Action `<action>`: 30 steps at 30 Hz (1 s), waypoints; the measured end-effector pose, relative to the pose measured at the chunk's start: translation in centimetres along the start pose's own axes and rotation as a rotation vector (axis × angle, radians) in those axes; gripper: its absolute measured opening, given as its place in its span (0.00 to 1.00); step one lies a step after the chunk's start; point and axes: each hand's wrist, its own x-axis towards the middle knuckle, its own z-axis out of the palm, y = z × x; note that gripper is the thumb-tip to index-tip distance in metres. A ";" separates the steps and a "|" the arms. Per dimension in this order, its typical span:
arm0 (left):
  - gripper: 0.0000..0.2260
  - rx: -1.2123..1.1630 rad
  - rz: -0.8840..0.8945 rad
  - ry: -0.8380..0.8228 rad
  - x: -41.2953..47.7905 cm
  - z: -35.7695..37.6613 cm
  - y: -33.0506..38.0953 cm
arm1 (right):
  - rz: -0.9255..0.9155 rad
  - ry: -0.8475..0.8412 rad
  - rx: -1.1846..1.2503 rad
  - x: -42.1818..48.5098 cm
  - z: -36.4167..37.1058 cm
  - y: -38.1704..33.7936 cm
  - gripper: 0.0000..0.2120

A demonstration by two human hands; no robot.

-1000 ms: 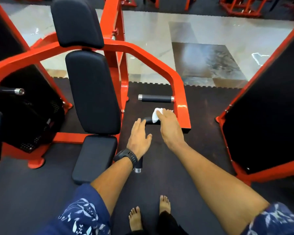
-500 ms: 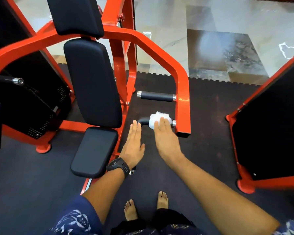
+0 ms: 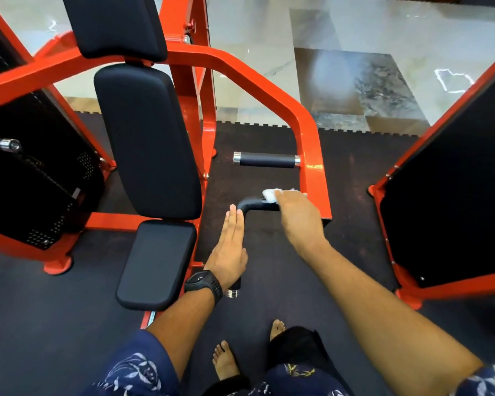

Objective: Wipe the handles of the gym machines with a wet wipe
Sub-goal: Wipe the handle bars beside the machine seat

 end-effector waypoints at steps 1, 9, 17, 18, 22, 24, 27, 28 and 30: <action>0.41 0.014 0.008 0.013 0.0 0.2 -0.1 | 0.088 0.028 0.042 -0.2 0.1 0.7 0.17; 0.43 -0.049 0.106 0.004 0.2 0.8 -1.7 | -0.071 0.006 0.032 0.7 0.9 -3.3 0.14; 0.44 -0.075 0.095 0.010 0.3 0.8 -1.6 | -0.158 -0.094 0.073 1.5 2.0 -4.0 0.19; 0.44 -0.071 0.096 0.004 0.3 0.7 -1.7 | -0.096 -0.113 0.095 2.3 1.8 -3.1 0.17; 0.43 -0.053 0.106 0.030 0.3 1.0 -1.8 | -0.027 -0.040 0.055 2.6 1.4 -2.7 0.15; 0.43 -0.101 0.087 0.031 0.3 1.2 -1.6 | -0.255 -0.083 0.042 1.7 2.1 -5.1 0.10; 0.44 -0.108 0.096 0.024 0.2 0.9 -1.7 | -0.320 -0.109 -0.010 2.2 1.7 -3.7 0.14; 0.44 -0.098 0.106 0.018 0.2 0.8 -1.8 | -0.251 -0.094 -0.021 2.6 1.4 -2.7 0.15; 0.43 -0.089 0.109 0.013 0.2 0.8 -2.1 | -0.070 -0.051 0.011 2.5 1.3 -2.1 0.13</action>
